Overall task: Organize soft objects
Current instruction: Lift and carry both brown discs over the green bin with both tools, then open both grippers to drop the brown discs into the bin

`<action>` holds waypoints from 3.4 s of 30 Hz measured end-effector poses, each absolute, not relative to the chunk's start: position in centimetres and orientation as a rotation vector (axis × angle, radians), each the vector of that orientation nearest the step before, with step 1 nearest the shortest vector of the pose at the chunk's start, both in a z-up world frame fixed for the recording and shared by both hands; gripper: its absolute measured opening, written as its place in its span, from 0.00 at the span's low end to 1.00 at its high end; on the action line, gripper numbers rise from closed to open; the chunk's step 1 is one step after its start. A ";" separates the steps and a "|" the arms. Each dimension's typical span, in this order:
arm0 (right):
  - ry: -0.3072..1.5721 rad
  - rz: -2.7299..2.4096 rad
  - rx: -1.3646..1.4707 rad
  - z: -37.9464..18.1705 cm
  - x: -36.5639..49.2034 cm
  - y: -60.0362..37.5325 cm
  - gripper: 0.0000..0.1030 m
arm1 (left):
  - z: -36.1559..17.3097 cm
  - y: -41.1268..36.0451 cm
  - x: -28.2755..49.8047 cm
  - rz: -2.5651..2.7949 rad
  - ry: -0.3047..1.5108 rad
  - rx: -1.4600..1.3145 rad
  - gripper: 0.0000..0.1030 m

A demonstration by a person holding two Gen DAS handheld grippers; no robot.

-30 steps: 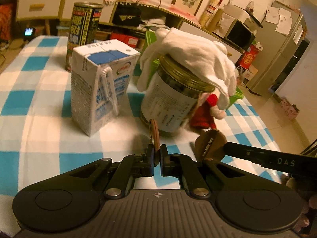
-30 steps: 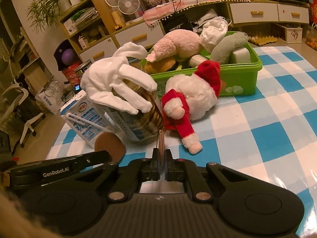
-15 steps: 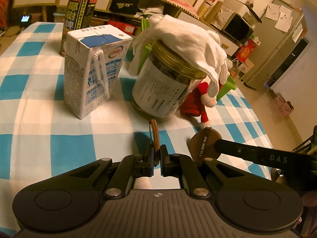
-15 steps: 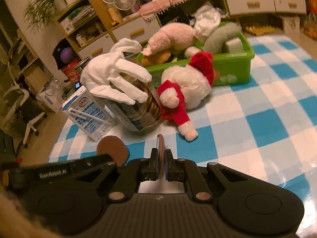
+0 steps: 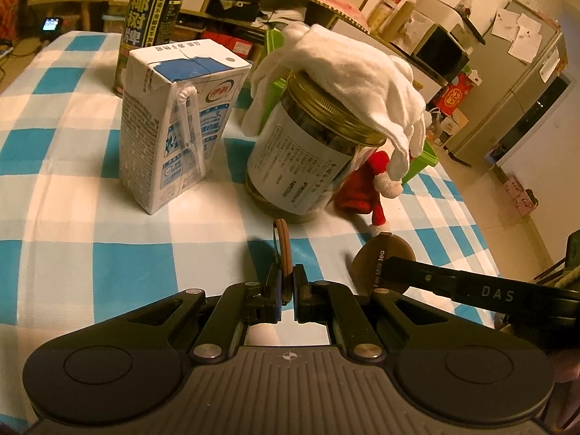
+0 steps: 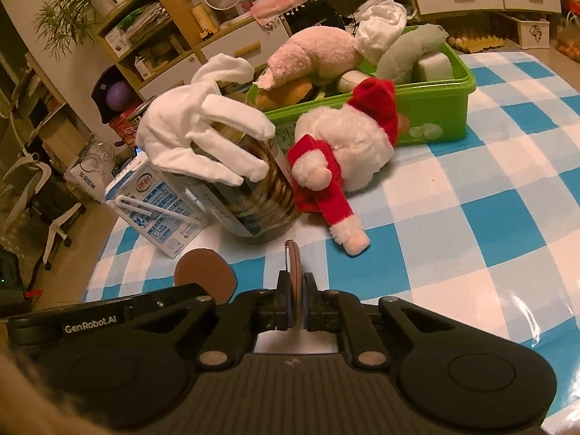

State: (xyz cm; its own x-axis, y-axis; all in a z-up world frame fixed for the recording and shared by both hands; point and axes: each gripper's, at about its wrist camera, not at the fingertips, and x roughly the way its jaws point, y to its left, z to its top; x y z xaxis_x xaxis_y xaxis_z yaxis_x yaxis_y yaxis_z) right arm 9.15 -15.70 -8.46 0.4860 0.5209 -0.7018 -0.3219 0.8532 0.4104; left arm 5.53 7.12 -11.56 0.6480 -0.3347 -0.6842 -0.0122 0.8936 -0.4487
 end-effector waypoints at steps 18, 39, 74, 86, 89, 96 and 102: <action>0.950 0.469 0.459 -5.4 9.5 -19.4 0.07 | -8.0 5.5 4.8 -0.262 0.797 -0.454 0.01; 0.785 0.409 0.698 -0.3 14.2 -23.3 0.07 | -0.3 3.1 7.3 -0.307 0.655 -0.484 0.01; 0.746 0.236 0.848 -6.6 22.1 -21.7 0.07 | -3.0 -1.0 24.0 -0.179 0.969 -0.327 0.02; 0.744 0.234 0.830 -6.7 22.3 -21.3 0.08 | -3.3 -1.1 24.1 -0.153 0.952 -0.309 0.17; 0.751 0.235 0.840 -6.4 22.3 -21.5 0.27 | -2.9 -1.3 23.8 -0.144 0.931 -0.288 0.45; 0.734 0.219 0.844 -5.6 21.8 -22.8 0.43 | -1.9 -1.1 23.1 -0.149 0.902 -0.283 0.61; 0.718 0.222 0.828 -4.5 21.1 -23.6 0.49 | -0.5 -0.4 22.0 -0.158 0.876 -0.301 0.71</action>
